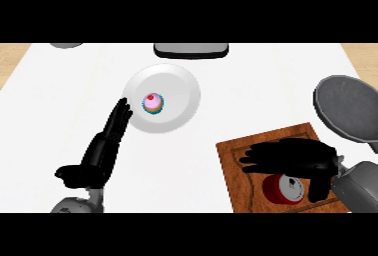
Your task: Pick the can from the cutting board and place it in the pan
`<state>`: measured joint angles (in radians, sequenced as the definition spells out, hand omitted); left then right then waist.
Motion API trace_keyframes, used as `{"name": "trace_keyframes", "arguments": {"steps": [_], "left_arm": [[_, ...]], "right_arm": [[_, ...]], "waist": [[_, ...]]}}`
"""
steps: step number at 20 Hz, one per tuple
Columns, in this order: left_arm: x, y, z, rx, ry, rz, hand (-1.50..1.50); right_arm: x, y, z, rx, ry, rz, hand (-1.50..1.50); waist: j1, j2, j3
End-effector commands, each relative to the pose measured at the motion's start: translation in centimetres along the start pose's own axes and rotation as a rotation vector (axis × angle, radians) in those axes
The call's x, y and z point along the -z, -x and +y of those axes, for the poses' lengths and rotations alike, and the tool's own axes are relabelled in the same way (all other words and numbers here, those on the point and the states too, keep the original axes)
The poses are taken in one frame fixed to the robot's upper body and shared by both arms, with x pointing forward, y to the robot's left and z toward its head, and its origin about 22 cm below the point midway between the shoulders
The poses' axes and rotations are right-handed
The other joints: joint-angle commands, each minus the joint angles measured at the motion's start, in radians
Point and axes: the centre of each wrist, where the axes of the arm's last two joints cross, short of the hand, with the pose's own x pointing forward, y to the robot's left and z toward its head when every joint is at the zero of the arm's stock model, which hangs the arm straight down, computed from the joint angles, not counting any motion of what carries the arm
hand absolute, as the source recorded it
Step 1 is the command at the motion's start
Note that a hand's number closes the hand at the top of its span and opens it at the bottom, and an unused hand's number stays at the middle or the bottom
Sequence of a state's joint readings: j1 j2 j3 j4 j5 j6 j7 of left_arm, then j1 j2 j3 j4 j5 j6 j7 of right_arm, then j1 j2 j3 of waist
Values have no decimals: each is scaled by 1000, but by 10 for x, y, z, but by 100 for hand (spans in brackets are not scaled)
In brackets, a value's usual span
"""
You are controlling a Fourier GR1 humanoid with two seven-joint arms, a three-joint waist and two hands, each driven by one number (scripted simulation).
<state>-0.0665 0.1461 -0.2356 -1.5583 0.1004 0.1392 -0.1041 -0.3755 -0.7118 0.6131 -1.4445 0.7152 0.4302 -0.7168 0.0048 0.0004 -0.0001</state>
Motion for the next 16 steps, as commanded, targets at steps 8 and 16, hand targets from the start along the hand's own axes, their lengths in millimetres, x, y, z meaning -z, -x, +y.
{"name": "trace_keyframes", "arguments": {"steps": [8, 16], "left_arm": [[-4, 9, 2, -20, 19, -6, 0], [-9, 12, 2, -12, -5, 11, 0]], "right_arm": [[42, 10, 25, -45, -184, -18, 150], [36, 12, 38, -150, -114, -91, 150]], "waist": [[7, 2, 0], [-2, 0, 0]]}}
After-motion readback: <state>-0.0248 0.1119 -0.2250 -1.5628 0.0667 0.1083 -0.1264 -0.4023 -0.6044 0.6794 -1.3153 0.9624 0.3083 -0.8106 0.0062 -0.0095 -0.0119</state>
